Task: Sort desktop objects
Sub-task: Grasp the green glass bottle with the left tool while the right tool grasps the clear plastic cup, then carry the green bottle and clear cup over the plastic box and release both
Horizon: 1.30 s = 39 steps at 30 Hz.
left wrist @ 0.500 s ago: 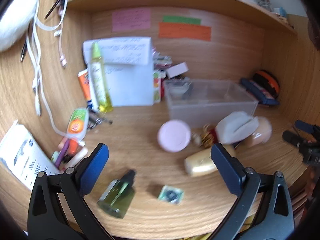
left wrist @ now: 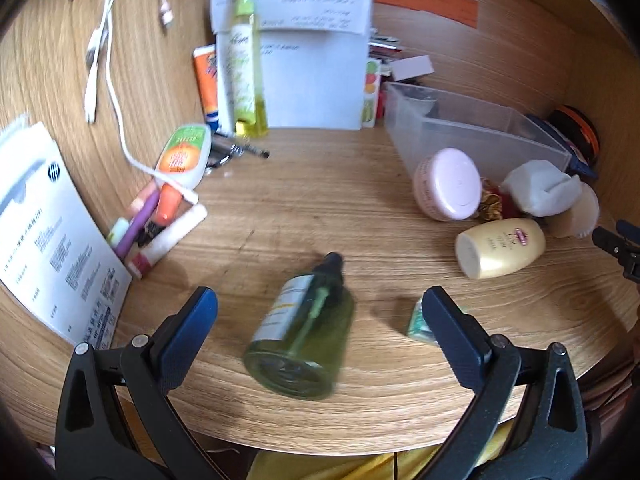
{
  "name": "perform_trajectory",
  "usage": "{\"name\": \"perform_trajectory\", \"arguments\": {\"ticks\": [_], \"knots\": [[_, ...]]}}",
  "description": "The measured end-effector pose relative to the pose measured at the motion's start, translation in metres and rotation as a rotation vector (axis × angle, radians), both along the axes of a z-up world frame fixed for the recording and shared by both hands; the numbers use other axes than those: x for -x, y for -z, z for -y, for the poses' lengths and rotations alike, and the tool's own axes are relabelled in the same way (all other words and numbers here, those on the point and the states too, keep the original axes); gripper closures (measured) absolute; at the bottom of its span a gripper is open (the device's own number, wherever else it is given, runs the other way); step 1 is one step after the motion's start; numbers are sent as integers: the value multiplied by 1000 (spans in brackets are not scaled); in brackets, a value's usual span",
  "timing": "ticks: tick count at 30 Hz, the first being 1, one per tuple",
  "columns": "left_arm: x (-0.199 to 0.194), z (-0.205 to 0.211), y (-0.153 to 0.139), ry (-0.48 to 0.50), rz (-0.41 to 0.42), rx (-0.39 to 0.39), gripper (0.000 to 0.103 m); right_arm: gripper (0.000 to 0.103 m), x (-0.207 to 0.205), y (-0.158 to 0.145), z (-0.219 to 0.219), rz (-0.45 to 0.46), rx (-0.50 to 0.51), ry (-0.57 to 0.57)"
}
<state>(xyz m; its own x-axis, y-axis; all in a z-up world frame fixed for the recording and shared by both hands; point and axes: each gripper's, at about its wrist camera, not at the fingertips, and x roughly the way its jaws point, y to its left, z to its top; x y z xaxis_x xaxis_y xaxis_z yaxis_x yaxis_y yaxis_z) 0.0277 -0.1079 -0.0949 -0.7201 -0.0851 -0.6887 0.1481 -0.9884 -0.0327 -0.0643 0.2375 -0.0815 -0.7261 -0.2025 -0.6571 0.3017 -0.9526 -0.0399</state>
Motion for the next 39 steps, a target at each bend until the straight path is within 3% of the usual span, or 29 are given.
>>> {"name": "perform_trajectory", "arguments": {"ticks": [6,10,19,20,23,25,26,32,39], "knots": [[-1,12,9,-1,23,-28,0,0,19,9,3,39,-11,19],[1,10,15,38,48,-39,28,0,31,10,8,55,-21,22],[6,4,17,61,20,-15,45,2,43,13,24,50,-75,-21],[7,3,17,60,19,-12,49,3,44,14,26,50,-83,-25],[8,4,15,53,21,-7,62,23,50,19,31,68,-94,-36],[9,7,14,58,26,-21,62,37,54,21,31,92,-70,-59],[10,8,13,57,28,-27,62,39,55,22,31,101,-55,-74],[11,8,9,61,25,-27,62,40,43,13,32,40,-76,-73],[14,-5,-13,93,-24,-16,62,41,31,6,23,46,-9,-110]]}}
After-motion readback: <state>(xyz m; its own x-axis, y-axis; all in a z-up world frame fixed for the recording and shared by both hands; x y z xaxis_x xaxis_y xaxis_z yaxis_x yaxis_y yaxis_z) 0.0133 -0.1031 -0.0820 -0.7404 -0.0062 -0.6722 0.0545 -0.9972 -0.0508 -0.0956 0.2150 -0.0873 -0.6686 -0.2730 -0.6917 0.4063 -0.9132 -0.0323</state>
